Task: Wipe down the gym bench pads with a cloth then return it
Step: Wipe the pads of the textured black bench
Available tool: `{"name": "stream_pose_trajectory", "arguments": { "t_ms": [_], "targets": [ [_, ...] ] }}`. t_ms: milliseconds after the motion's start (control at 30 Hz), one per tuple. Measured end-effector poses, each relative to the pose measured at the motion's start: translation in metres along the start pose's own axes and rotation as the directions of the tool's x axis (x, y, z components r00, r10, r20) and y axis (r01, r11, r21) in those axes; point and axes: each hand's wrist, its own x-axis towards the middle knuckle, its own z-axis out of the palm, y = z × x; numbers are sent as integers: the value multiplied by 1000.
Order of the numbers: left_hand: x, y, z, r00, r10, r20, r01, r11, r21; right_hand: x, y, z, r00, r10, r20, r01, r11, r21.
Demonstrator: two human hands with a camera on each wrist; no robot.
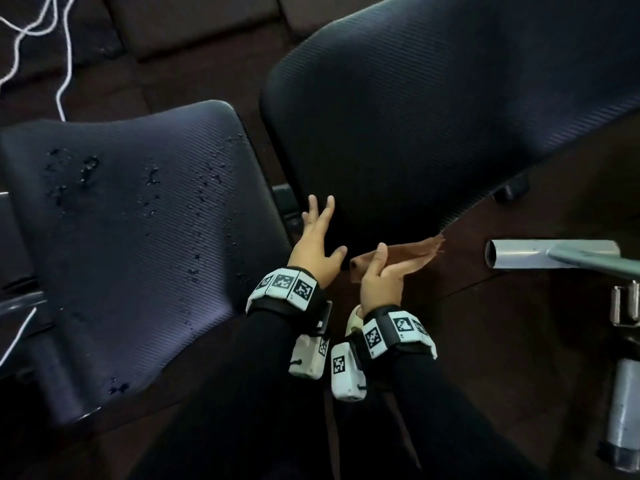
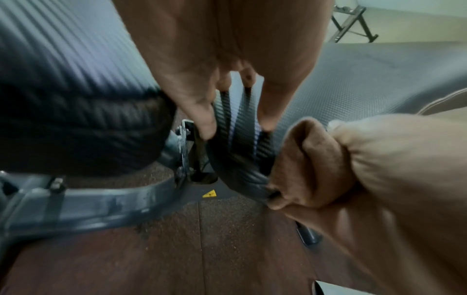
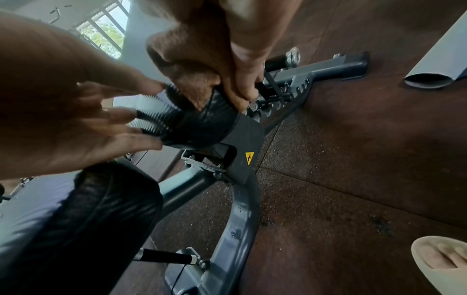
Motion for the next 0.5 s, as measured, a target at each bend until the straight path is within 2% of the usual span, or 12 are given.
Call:
{"name": "stream_pose_trajectory", "arguments": {
  "t_ms": [100, 167, 267, 333, 400, 500],
  "targets": [
    [-7, 0, -13, 999, -21, 25, 20, 998, 51, -7, -2, -11, 997, -61, -50, 59, 998, -23],
    [-20, -2, -26, 999, -27, -36, 29, 997, 69, -14, -2, -19, 995, -83, -56, 79, 995, -58],
    [-49, -14, -47, 987, 38, -156, -17, 991, 135, -31, -6, -27, 986, -161, -41, 156, 982, -105],
    [-68, -34, -62, 973, 19, -231, 59, 943, 327, -43, -12, -27, 978, -208, 9, 208, 972, -110],
    [-87, -62, -81, 951, -38, -306, 193, 848, 495, -56, -20, -21, 956, -288, 59, 293, 949, -113],
    [-114, -103, -108, 923, -123, -365, 299, 828, 475, -74, -32, -2, 880, -453, 142, 468, 878, -99]
  ]
}}
